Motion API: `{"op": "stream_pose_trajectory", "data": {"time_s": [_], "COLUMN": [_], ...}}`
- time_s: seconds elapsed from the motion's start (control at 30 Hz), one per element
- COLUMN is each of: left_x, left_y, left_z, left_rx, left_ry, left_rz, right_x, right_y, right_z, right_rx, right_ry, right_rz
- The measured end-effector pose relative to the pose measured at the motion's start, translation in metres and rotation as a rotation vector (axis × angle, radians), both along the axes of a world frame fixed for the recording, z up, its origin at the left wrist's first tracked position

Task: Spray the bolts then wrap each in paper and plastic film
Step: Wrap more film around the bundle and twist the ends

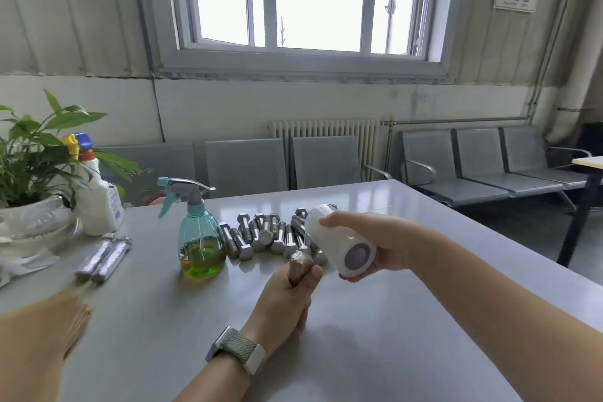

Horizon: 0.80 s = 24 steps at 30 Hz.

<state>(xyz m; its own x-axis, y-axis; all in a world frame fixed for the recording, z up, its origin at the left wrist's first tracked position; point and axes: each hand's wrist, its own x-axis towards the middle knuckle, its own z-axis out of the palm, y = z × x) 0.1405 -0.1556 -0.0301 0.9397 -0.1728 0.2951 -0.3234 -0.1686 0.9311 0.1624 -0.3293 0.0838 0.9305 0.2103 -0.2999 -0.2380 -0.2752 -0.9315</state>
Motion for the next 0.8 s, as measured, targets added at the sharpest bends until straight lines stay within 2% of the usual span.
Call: {"op": "stream_pose_trajectory", "data": {"time_s": [0.1, 0.2, 0.33, 0.43, 0.6, 0.7, 0.8], "left_x": [-0.007, -0.017, -0.036, -0.043, -0.058, -0.057, -0.055], "left_y": [0.006, 0.030, 0.061, 0.070, 0.081, 0.083, 0.085], "left_z": [0.006, 0.017, 0.023, 0.024, 0.009, 0.009, 0.009], "left_rx": [-0.058, -0.022, -0.136, -0.168, -0.112, -0.164, -0.136], "left_ry": [0.060, 0.061, 0.142, 0.232, 0.193, 0.213, 0.238], "left_rz": [-0.025, -0.046, -0.164, -0.147, -0.230, -0.264, -0.275], "right_x": [-0.005, -0.009, -0.015, -0.019, -0.018, -0.017, -0.018], "right_y": [-0.003, 0.000, 0.015, 0.029, 0.042, 0.043, 0.047], "right_z": [-0.001, -0.003, 0.001, 0.008, 0.012, 0.017, 0.023], "right_rx": [0.010, 0.038, 0.050, -0.022, -0.189, -0.202, -0.243], "right_ry": [0.004, 0.019, -0.001, -0.033, -0.069, -0.059, -0.085], "right_rz": [-0.019, -0.009, 0.090, 0.156, 0.230, 0.268, 0.347]}}
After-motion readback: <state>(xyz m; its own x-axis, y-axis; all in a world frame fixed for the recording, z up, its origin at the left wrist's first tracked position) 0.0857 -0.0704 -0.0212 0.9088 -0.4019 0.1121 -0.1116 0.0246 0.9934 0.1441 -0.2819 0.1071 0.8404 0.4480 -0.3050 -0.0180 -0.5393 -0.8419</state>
